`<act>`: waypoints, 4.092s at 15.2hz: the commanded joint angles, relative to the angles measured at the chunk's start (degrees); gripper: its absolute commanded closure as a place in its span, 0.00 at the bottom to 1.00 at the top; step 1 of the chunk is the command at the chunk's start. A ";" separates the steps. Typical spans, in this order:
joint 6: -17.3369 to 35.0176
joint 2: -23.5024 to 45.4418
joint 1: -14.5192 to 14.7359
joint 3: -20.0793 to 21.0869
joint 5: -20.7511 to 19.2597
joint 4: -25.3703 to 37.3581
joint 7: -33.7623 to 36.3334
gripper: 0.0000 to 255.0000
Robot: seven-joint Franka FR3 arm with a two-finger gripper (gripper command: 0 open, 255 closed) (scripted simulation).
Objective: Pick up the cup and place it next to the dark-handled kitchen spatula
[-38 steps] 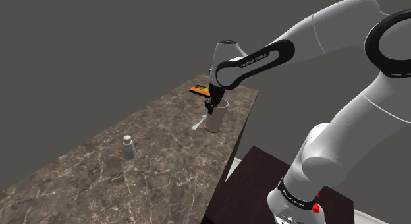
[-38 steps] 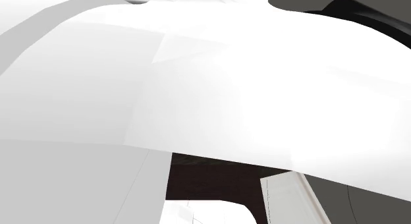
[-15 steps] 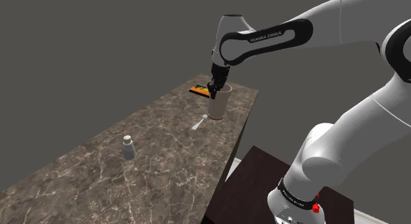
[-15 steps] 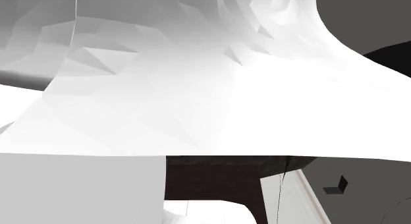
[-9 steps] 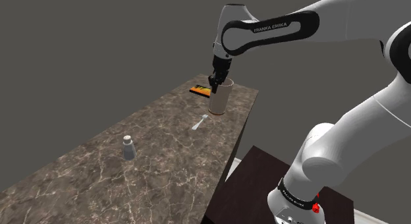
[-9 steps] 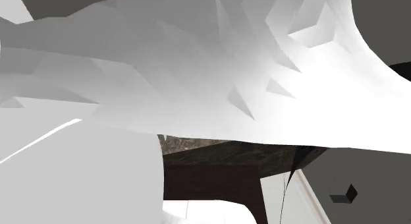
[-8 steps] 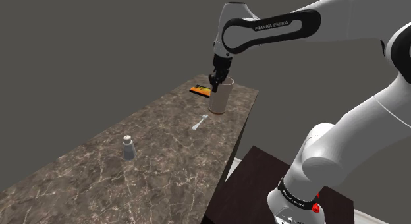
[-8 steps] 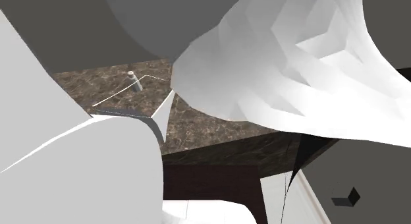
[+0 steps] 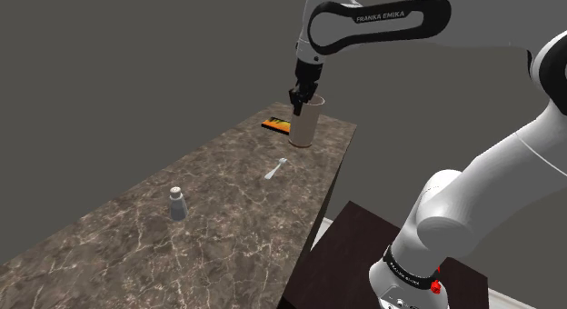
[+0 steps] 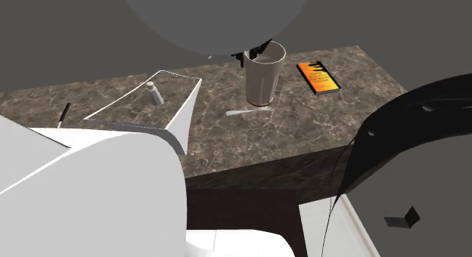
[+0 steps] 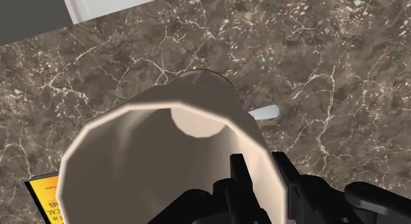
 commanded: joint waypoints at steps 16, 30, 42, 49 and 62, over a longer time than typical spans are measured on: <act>-11.39 -1.00 1.02 2.18 0.67 10.23 1.98 1.00; -14.28 -6.47 7.43 16.34 5.31 6.53 20.98 1.00; -16.22 -1.33 11.88 29.88 8.35 13.21 38.48 1.00; -17.50 6.51 13.84 38.76 6.83 21.49 50.05 1.00; -18.84 24.89 20.36 50.46 -3.84 35.50 69.08 1.00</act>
